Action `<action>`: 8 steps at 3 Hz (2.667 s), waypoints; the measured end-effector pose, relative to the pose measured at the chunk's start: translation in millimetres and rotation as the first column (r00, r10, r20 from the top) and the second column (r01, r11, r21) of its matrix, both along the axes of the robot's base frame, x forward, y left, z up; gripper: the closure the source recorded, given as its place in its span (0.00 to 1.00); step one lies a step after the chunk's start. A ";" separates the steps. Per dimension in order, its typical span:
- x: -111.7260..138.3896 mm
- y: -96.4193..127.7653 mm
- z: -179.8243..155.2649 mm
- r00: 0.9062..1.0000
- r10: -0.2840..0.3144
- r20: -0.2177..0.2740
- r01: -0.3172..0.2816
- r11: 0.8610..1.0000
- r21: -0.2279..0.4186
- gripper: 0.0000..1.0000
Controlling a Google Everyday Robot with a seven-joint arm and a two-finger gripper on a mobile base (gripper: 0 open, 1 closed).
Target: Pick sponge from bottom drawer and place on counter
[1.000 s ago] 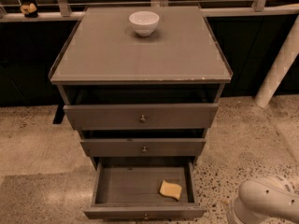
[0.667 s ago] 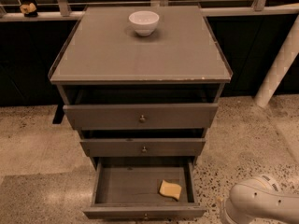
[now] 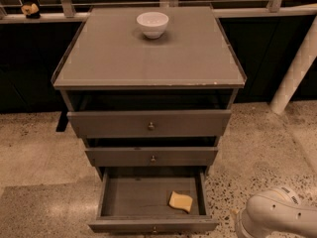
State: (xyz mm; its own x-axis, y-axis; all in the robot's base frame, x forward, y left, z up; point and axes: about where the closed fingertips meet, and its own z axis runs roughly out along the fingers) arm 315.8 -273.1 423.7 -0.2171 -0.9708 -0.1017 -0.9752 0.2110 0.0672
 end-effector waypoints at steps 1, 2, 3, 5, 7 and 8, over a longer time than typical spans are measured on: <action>16.8 14.9 -14.5 0.997 0.081 0.015 -0.081 0.997 -0.003 0.00; 38.8 47.9 -27.3 0.975 0.209 0.071 -0.207 0.978 -0.030 0.00; 67.1 75.2 -31.8 0.953 0.271 0.137 -0.264 0.962 -0.067 0.00; 107.5 78.4 -51.1 0.946 0.238 0.221 -0.233 0.971 -0.051 0.00; 154.3 112.0 -85.6 0.936 0.268 0.229 -0.276 0.961 0.002 0.00; 176.7 111.7 -90.5 0.929 0.243 0.278 -0.256 0.967 0.010 0.00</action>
Offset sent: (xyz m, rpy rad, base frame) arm 0.0796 0.0847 -0.0490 -0.1175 -0.2125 0.3685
